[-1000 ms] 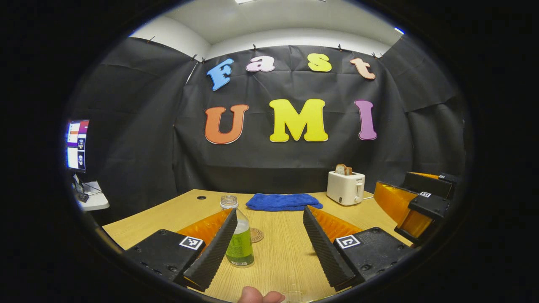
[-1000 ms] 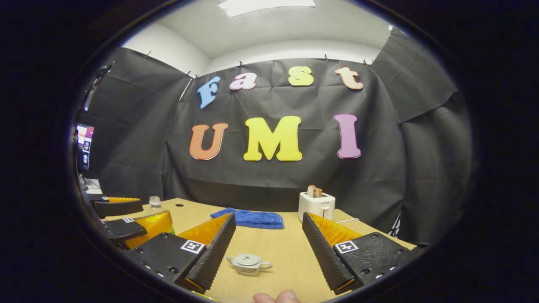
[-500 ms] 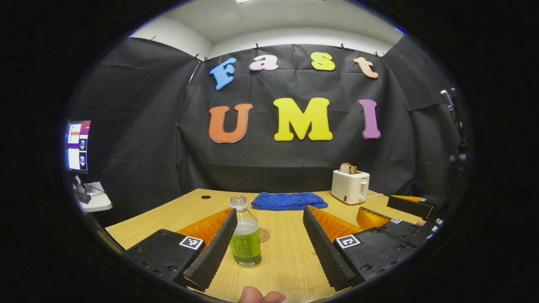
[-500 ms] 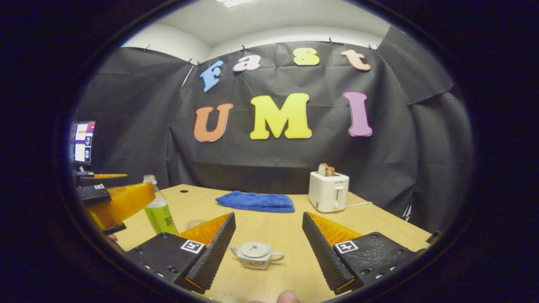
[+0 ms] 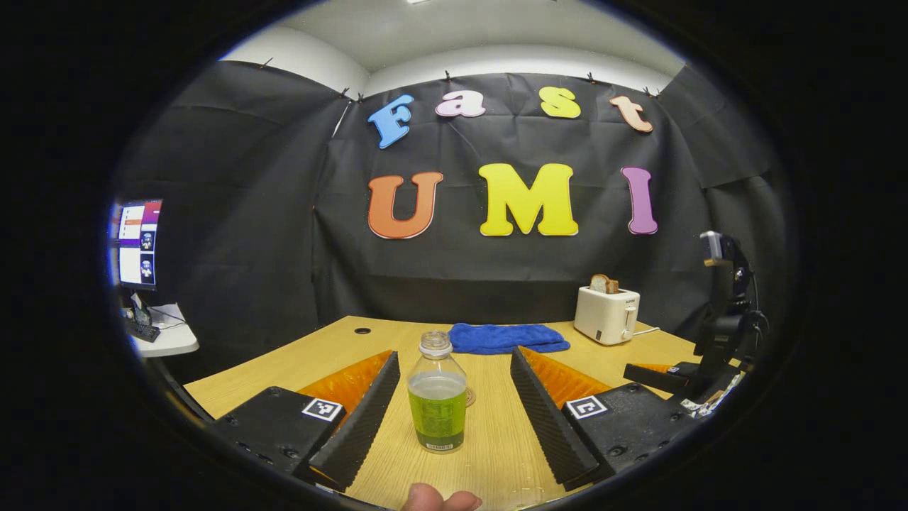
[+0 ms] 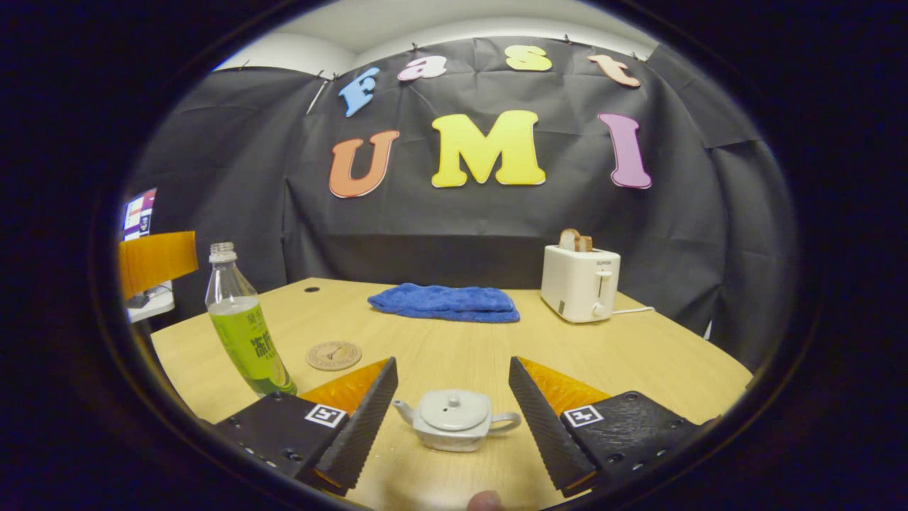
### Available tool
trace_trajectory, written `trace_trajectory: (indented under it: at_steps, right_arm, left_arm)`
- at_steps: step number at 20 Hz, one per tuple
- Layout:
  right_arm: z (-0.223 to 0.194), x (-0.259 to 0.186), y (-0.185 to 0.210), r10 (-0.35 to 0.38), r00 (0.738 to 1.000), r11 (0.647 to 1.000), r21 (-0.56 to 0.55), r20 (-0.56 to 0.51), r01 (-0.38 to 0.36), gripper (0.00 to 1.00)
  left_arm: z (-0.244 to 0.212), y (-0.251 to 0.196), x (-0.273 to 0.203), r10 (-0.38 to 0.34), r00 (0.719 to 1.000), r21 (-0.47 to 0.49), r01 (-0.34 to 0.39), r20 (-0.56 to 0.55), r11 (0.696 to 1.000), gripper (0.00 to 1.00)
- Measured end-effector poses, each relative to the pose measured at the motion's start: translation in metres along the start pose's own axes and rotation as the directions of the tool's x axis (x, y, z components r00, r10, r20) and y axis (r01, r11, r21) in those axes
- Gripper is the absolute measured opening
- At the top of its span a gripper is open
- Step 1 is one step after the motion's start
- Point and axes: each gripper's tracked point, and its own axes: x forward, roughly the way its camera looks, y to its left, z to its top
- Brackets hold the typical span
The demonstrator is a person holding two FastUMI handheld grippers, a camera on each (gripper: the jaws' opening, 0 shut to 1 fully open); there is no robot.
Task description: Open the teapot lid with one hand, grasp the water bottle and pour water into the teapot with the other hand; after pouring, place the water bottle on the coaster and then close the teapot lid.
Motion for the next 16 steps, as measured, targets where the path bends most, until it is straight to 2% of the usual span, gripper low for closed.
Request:
trace_trajectory:
  at_steps: [1,4,5,7,8,11,12,13,16]
  right_arm:
    - [-0.003,0.001,0.001,-0.002,1.0,1.0,-0.005,-0.01,0.002,0.85]
    - [-0.012,0.006,-0.002,-0.015,0.999,1.0,-0.001,-0.032,0.015,0.67]
    - [-0.014,0.008,0.001,-0.006,0.999,1.0,0.002,-0.037,0.006,0.54]
    - [-0.019,0.009,0.0,-0.016,0.999,1.0,0.011,-0.051,0.017,0.46]
    - [-0.022,0.01,0.001,-0.009,0.998,1.0,0.013,-0.062,0.01,0.46]
    - [-0.021,0.011,-0.003,-0.022,0.998,1.0,0.013,-0.057,0.023,0.08]
    - [-0.023,0.008,-0.002,-0.012,0.998,1.0,0.016,-0.057,0.013,0.1]
    - [-0.022,0.013,-0.001,-0.01,0.999,1.0,0.021,-0.051,0.011,0.01]
    - [-0.018,0.012,-0.002,-0.001,0.999,1.0,0.006,-0.045,0.002,0.0]
  left_arm:
    - [0.001,0.003,0.0,0.006,1.0,-0.001,-0.006,0.001,1.0,0.98]
    - [0.002,0.012,0.002,0.02,1.0,-0.003,-0.02,0.004,1.0,0.98]
    - [0.003,0.013,0.001,0.022,1.0,-0.008,-0.022,0.003,1.0,0.98]
    - [0.004,0.016,0.0,0.027,1.0,-0.014,-0.027,0.004,1.0,0.98]
    - [0.004,0.017,0.0,0.027,1.0,-0.015,-0.027,0.004,1.0,0.98]
    - [0.003,0.018,0.001,0.028,1.0,-0.016,-0.028,0.002,0.999,0.98]
    - [0.003,0.018,0.0,0.029,1.0,-0.016,-0.029,0.001,0.999,0.98]
    - [0.002,0.018,0.0,0.028,1.0,-0.016,-0.028,-0.002,0.999,0.98]
    - [0.001,0.018,0.002,0.026,1.0,-0.014,-0.026,-0.002,1.0,0.98]
